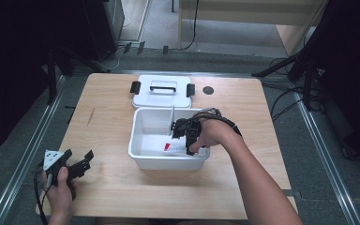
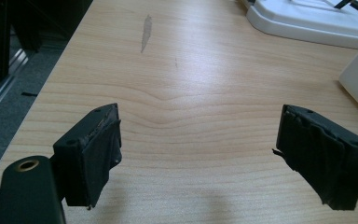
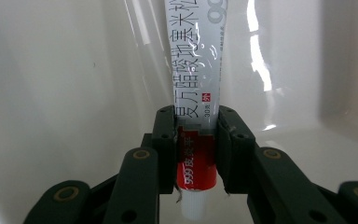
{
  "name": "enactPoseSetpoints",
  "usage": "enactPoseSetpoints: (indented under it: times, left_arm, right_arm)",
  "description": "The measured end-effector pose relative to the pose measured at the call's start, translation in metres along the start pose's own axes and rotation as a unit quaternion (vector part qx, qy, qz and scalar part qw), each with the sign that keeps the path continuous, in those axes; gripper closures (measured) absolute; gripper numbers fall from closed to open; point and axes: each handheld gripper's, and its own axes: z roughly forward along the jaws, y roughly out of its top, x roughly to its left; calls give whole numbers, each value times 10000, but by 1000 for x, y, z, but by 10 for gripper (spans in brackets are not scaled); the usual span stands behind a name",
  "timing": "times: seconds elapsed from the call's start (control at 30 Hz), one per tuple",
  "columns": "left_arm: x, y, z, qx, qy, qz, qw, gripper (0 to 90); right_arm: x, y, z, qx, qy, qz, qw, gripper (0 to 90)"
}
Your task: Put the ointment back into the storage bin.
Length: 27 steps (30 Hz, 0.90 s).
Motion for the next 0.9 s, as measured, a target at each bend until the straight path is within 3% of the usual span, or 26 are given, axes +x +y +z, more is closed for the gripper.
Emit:
enactPoseSetpoints:
  times: [0.13,0.9]
  left_arm:
    - [0,0,0,-2,-2,1,10000,145]
    - [0,0,0,-1,0,-1,10000,146]
  right_arm:
    - [0,1,1,-47,14,125,9999,723]
    - [1,2,5,102,54,64,9999,715]
